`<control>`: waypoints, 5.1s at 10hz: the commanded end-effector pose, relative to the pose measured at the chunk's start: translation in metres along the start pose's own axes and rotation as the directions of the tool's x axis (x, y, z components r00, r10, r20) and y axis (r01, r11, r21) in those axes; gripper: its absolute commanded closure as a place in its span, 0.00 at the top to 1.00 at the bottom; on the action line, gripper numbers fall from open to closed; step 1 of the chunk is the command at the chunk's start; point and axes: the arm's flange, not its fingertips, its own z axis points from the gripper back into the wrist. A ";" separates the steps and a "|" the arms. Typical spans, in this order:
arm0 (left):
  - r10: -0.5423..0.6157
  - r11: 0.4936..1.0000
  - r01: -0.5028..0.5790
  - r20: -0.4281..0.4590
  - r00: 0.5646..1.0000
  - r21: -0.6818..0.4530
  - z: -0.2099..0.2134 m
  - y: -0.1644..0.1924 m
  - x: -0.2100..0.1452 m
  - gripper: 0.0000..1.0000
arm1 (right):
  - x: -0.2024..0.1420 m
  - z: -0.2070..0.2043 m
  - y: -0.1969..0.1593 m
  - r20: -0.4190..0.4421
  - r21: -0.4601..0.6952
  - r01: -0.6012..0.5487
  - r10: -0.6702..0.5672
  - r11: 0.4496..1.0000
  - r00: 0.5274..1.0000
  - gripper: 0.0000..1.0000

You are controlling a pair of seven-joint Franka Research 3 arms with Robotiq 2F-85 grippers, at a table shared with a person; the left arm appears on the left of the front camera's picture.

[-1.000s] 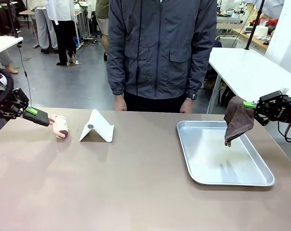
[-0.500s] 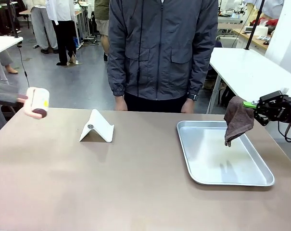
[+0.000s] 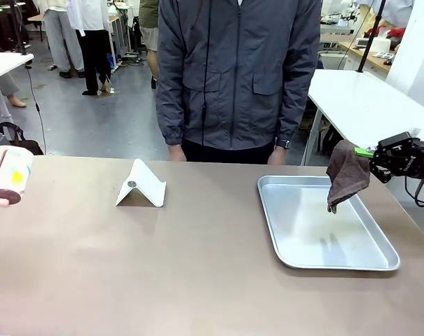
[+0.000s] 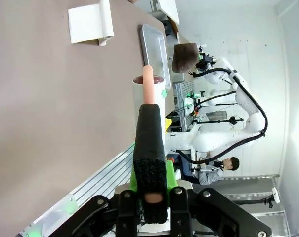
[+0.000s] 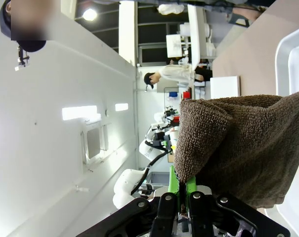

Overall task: Clean the surface of the table.
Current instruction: Clean the area not pointed to by the person, then return the Lint Roller and towel to their original positions.

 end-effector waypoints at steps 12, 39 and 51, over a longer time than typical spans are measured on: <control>0.000 1.000 0.000 0.000 1.000 0.000 0.000 0.000 0.000 0.22 | 0.002 -0.002 0.004 -0.001 0.018 -0.010 0.010 1.000 1.000 0.05; 0.083 0.774 0.022 -0.135 0.987 0.632 -0.352 -0.119 0.214 0.22 | -0.011 -0.292 -0.028 -0.101 -0.664 -0.017 -0.067 0.748 0.993 0.05; 0.192 0.779 -0.098 -0.088 0.977 0.620 -0.346 -0.098 0.217 0.22 | -0.011 -0.295 -0.038 -0.076 -0.682 0.023 -0.103 0.731 0.992 0.05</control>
